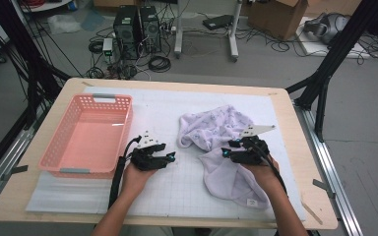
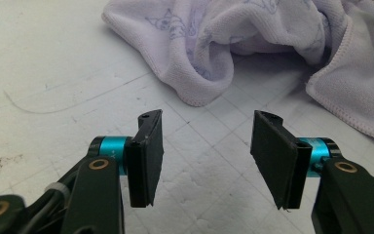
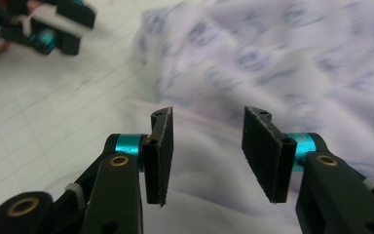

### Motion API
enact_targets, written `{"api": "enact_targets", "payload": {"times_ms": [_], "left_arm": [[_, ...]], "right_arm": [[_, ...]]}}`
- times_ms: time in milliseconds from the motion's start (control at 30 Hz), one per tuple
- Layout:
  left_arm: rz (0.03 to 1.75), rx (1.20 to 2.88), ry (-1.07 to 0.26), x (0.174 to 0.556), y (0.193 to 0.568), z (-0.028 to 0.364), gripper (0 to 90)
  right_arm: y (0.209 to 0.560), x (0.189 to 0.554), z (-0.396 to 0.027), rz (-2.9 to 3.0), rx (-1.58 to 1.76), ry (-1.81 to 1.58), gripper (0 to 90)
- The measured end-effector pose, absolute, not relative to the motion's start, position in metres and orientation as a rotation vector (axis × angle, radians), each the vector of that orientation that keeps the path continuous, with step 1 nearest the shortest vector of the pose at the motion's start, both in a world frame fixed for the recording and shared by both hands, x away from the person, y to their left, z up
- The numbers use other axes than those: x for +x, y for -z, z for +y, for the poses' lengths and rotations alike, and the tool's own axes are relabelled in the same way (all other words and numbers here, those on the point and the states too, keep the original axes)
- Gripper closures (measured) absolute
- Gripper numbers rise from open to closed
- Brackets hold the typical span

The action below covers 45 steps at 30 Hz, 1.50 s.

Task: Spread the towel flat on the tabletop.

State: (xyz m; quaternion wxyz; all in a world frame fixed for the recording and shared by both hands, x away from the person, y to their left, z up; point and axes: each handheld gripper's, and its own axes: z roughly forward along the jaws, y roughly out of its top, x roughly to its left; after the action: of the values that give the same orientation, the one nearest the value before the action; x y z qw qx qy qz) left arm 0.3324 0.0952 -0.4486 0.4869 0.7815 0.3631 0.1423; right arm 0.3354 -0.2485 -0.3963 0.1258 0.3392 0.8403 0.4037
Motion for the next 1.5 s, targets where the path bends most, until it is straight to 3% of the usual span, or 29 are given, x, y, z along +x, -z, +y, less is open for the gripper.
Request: {"api": "enact_targets", "payload": {"times_ms": [67, 100, 167, 233, 433, 667, 967, 1033, 1100, 1167, 1500], "left_arm": [[0.884, 1.902, -0.347, 0.333, 0.449, 0.095, 46.0], [0.887, 1.899, -0.348, 0.333, 0.449, 0.096, 46.0], [0.888, 1.895, -0.344, 0.333, 0.449, 0.096, 46.0], [0.882, 1.902, -0.345, 0.332, 0.448, 0.095, 46.0], [0.875, 1.908, -0.349, 0.332, 0.448, 0.095, 46.5], [0.851, 1.92, -0.328, 0.33, 0.449, 0.086, 49.1], [0.785, 1.957, -0.279, 0.328, 0.449, 0.061, 54.2], [0.759, 1.973, -0.278, 0.327, 0.448, 0.056, 61.1], [0.741, 1.989, -0.271, 0.327, 0.449, 0.05, 63.2], [0.735, 1.998, -0.276, 0.327, 0.449, 0.044, 63.3], [0.797, 2.003, -0.339, 0.331, 0.448, 0.054, 51.9]], "right_arm": [[0.405, 0.335, -0.235, 2.494, 0.953, -1.176, 54.2], [0.41, 0.334, -0.224, 2.505, 0.921, -1.109, 59.7], [0.416, 0.333, -0.213, 2.538, 0.876, -1.015, 80.7], [0.416, 0.332, -0.211, 2.546, 0.854, -1.015, 86.8], [0.4, 0.318, -0.244, 2.464, 0.902, -1.199, 87.7], [0.387, 0.296, -0.316, 2.252, 1.04, -1.301, 87.7], [0.389, 0.281, -0.403, 1.834, 1.315, -1.085, 87.7], [0.394, 0.281, -0.409, 1.834, 1.366, -1.103, 85.4], [0.399, 0.281, -0.404, 1.855, 1.351, -1.068, 71.2], [0.399, 0.279, -0.397, 1.84, 1.347, -1.089, 65.6], [0.392, 0.288, -0.3, 2.186, 1.034, -1.167, 50.7]]}}
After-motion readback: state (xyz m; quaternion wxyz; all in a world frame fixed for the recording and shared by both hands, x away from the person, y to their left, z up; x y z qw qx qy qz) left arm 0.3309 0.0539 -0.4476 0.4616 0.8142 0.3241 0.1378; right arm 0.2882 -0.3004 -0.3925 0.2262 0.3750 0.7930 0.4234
